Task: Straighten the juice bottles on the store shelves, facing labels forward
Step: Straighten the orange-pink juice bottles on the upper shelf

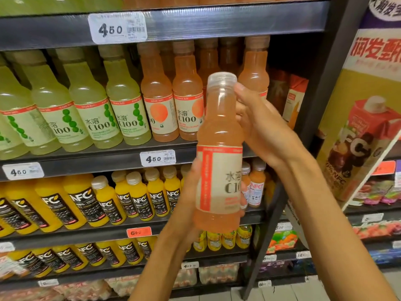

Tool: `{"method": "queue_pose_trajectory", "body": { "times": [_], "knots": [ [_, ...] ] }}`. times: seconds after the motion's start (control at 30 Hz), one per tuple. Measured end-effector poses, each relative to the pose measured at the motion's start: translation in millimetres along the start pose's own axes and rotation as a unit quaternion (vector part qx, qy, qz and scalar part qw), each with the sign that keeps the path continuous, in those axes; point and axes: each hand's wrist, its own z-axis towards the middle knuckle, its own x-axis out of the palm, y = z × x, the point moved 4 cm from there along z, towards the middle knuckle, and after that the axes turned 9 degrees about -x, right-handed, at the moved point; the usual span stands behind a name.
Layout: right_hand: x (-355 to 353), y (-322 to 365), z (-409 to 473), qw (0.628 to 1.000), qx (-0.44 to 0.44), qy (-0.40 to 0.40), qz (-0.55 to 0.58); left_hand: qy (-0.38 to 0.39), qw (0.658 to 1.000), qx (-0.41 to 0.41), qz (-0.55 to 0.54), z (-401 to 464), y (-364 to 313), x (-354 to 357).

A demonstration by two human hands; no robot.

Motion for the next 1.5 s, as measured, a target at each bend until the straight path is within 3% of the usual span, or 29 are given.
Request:
{"method": "queue_pose_trajectory", "body": {
  "times": [0.07,0.17,0.27,0.37,0.57,0.7,0.8,0.93,1.03,1.3,1.5],
  "knots": [
    [5,-5,-2,0.998,-0.002,0.021,0.055,0.061,0.997,-0.028,-0.03,2,2,5],
    [7,-7,-3,0.995,-0.026,0.026,0.091,-0.009,1.0,-0.004,0.02,6,5,0],
    [2,4,2,0.994,-0.096,-0.033,-0.036,-0.131,0.977,0.076,0.151,5,-5,-8],
    [-1,6,10,0.977,-0.12,-0.104,-0.142,-0.17,0.951,0.131,0.222,13,-13,-2],
    [-22,-4,16,0.981,-0.049,-0.117,-0.147,-0.152,0.973,0.073,0.157,28,-10,-3],
    [-32,-6,24,0.961,-0.086,-0.158,-0.211,-0.155,0.974,0.066,0.154,45,-6,0],
    [-31,0,31,0.959,-0.126,-0.175,-0.186,-0.22,0.948,0.119,0.199,57,-19,-5],
    [-28,7,42,0.942,-0.179,-0.198,-0.203,-0.307,0.874,0.184,0.327,62,-35,-19],
    [-25,8,46,0.932,-0.203,-0.219,-0.207,-0.327,0.836,0.218,0.383,62,-33,-21],
    [-20,7,54,0.91,-0.239,-0.27,-0.204,-0.363,0.831,0.255,0.337,74,-37,-25],
    [-20,7,66,0.9,-0.244,-0.261,-0.251,-0.383,0.822,0.26,0.331,83,-40,-25]
  ]
}}
